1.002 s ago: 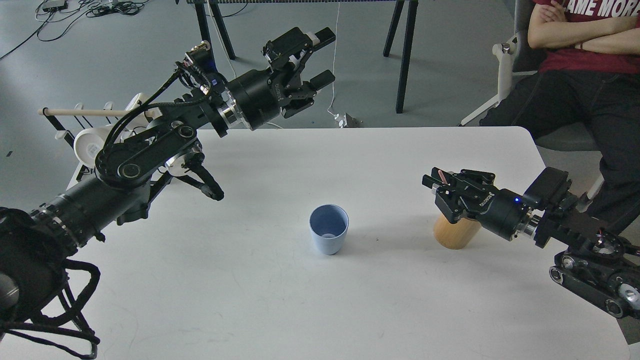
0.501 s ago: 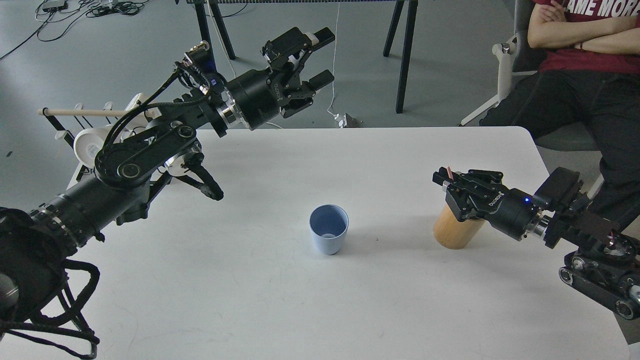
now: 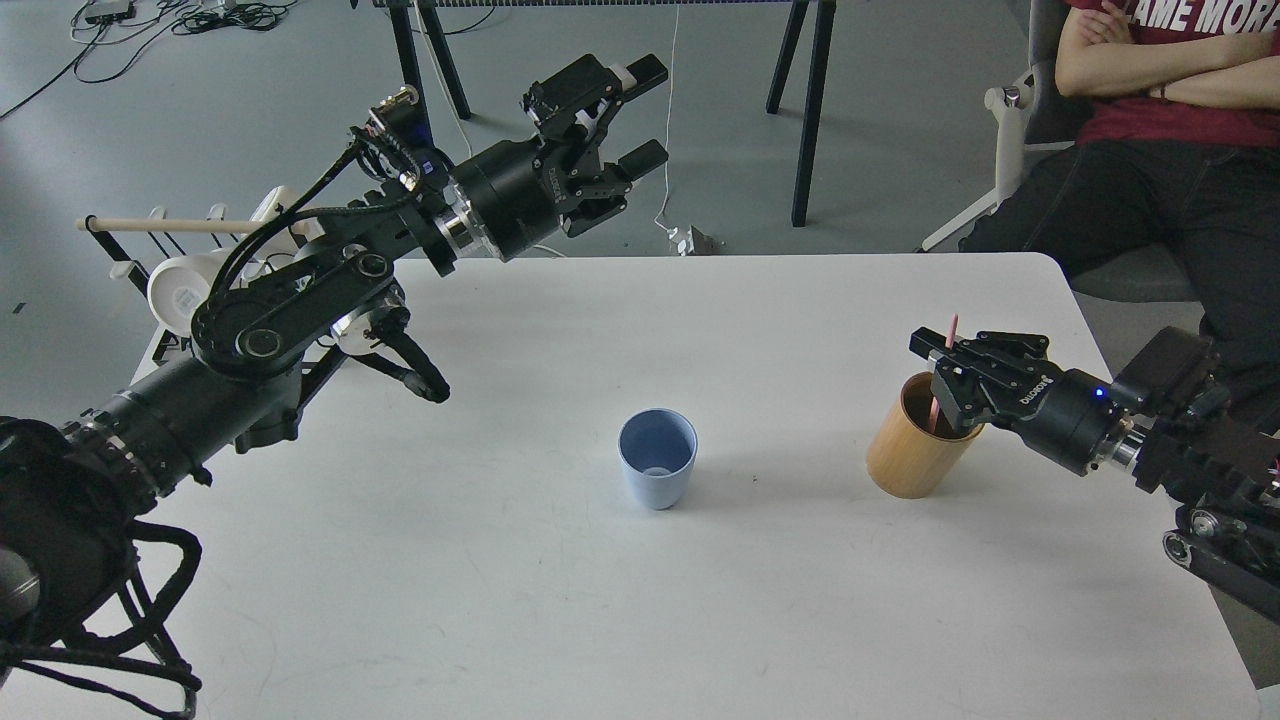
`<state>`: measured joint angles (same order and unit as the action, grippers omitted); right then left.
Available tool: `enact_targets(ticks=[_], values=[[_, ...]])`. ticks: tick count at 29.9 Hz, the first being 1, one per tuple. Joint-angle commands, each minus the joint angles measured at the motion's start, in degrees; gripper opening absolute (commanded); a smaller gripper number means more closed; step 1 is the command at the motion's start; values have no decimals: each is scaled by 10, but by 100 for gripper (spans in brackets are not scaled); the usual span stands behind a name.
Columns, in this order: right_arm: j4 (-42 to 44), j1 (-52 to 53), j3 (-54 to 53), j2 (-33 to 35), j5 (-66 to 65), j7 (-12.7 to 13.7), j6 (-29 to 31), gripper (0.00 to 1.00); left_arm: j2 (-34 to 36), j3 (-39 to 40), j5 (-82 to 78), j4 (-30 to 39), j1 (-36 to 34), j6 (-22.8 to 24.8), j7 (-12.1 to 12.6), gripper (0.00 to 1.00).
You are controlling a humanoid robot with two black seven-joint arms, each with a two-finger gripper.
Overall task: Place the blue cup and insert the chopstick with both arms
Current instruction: 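Reach the right gripper to the tan cup and grasp the red stick, then pull the red stick up out of the tan cup with the right gripper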
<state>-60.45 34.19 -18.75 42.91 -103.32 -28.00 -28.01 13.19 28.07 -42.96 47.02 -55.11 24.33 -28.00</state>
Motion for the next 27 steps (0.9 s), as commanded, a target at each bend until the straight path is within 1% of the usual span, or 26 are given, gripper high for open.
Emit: enact_targets(ticks=[1,8,15,17,21,24,25,27], values=[[-12,0,-8,12,1,0,0,2,-1,0,1,0,0,-2,0,97],[-41,-1,-37,28,23,0,0,1,-7,0,0,0,1,-2,0,97],[-139,-1,-85,86,91,0,0,1,-7,-2,0,-2,11,-3,0,97],[-164,0,-97,92,114,0,0,1,-7,-2,0,-9,21,-3,0,97],[-196,13,-110,87,136,0,0,1,-6,-2,0,-12,38,-3,0,97],[-204,48,-102,80,142,0,0,1,-1,-1,0,-13,47,-3,0,97],[-203,57,-99,73,143,0,0,1,0,-1,0,-13,49,-3,0,97],[-201,75,-84,37,146,0,0,1,3,-1,0,-14,56,-3,0,97]])
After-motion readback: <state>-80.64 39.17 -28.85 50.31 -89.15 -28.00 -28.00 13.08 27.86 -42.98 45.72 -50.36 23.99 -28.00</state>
